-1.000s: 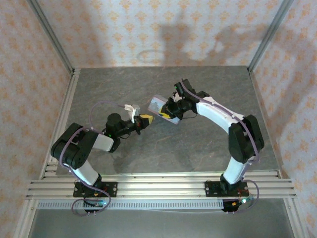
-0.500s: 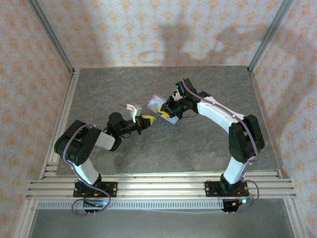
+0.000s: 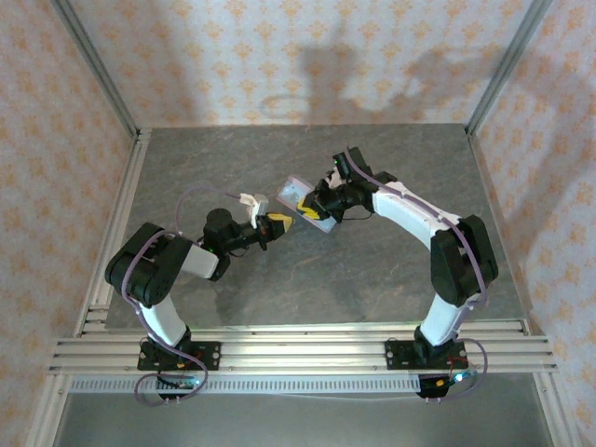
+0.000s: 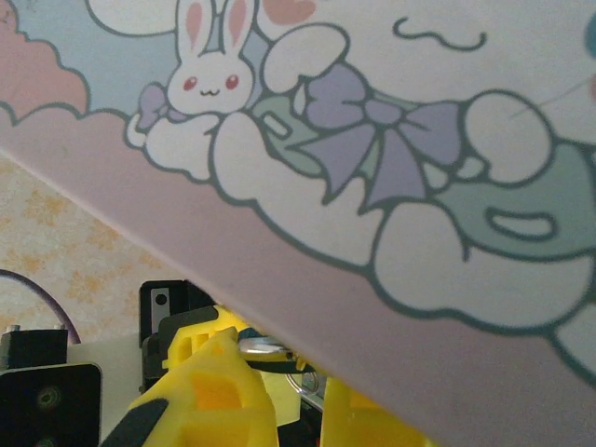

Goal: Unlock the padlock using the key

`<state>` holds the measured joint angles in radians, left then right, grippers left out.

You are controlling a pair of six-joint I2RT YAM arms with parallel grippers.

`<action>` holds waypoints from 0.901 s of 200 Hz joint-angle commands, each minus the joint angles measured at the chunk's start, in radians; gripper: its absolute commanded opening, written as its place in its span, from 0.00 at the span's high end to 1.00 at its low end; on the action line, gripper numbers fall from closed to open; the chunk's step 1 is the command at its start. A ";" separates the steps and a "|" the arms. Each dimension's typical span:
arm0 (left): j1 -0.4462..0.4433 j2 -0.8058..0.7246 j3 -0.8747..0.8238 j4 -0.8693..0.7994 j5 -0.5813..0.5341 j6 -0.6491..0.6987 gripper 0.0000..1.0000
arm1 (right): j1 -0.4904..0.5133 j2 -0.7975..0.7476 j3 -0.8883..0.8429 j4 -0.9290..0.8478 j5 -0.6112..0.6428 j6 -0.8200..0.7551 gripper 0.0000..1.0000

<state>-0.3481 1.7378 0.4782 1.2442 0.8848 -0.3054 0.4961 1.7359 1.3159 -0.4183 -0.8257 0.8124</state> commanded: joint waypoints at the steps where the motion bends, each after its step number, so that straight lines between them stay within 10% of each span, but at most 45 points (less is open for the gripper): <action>1: -0.015 0.013 0.028 0.017 0.010 0.034 1.00 | -0.002 -0.049 0.000 0.046 -0.032 0.008 1.00; 180: -0.026 0.068 0.054 0.067 0.032 0.004 1.00 | -0.003 -0.051 -0.020 0.033 -0.112 -0.034 1.00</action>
<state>-0.3668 1.7920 0.5056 1.2476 0.8917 -0.2985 0.4900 1.7306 1.2991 -0.4164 -0.8627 0.8070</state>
